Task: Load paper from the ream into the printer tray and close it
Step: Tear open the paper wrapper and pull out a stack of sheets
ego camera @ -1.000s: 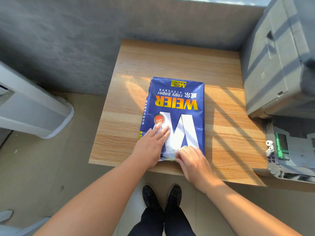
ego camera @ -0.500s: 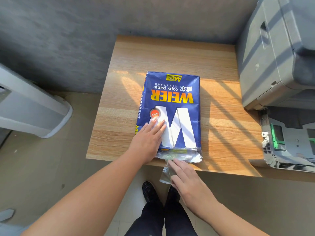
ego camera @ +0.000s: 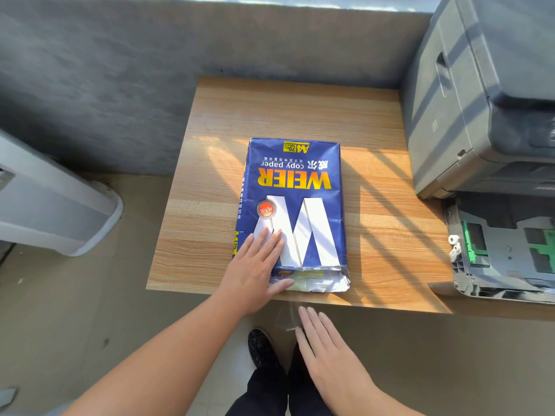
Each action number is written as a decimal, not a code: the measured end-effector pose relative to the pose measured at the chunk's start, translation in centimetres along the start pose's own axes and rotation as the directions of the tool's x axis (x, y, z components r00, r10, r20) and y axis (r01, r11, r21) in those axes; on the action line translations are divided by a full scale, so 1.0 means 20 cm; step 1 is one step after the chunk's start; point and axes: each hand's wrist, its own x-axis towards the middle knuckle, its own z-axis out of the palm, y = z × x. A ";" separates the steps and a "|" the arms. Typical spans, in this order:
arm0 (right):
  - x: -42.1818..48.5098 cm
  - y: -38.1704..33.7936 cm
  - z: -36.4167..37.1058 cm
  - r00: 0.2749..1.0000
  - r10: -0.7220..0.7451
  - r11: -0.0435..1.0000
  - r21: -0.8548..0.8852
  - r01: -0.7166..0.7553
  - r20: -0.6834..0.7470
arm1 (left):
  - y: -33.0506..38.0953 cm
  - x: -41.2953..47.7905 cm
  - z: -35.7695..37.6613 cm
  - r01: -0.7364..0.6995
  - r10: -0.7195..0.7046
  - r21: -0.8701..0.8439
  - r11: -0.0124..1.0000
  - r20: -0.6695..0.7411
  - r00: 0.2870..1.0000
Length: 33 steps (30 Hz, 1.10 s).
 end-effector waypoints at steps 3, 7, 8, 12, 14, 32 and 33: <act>-0.06 0.04 -0.16 0.998 0.054 0.955 0.293 -0.039 -0.042 | 0.02 -0.01 0.01 0.021 -0.021 -0.004 1.000 -0.014 1.000; 0.08 0.27 -0.34 0.697 0.709 0.251 0.882 -0.398 0.113 | 0.03 0.00 0.00 0.035 -0.036 -0.058 0.998 -0.021 0.999; 0.13 0.31 -0.34 0.613 0.766 0.085 0.913 -0.398 0.196 | 0.03 -0.01 0.00 0.033 -0.035 -0.064 0.997 -0.025 0.999; 0.27 0.35 -0.27 0.410 0.832 -0.213 0.898 -0.384 0.373 | 0.01 0.00 0.00 0.037 -0.039 -0.028 0.999 -0.051 0.998; 0.31 0.33 -0.24 0.330 0.862 -0.262 0.895 -0.361 0.385 | -0.01 0.00 0.00 0.057 -0.057 -0.009 0.998 -0.067 0.996; 0.37 0.30 -0.24 0.285 0.859 -0.413 0.905 -0.106 0.426 | -0.02 -0.03 -0.04 0.117 -0.118 0.014 0.993 0.039 0.992; 0.36 0.31 -0.24 0.312 0.848 -0.429 0.900 -0.074 0.430 | -0.02 -0.03 -0.04 0.119 -0.119 0.014 0.993 0.038 0.992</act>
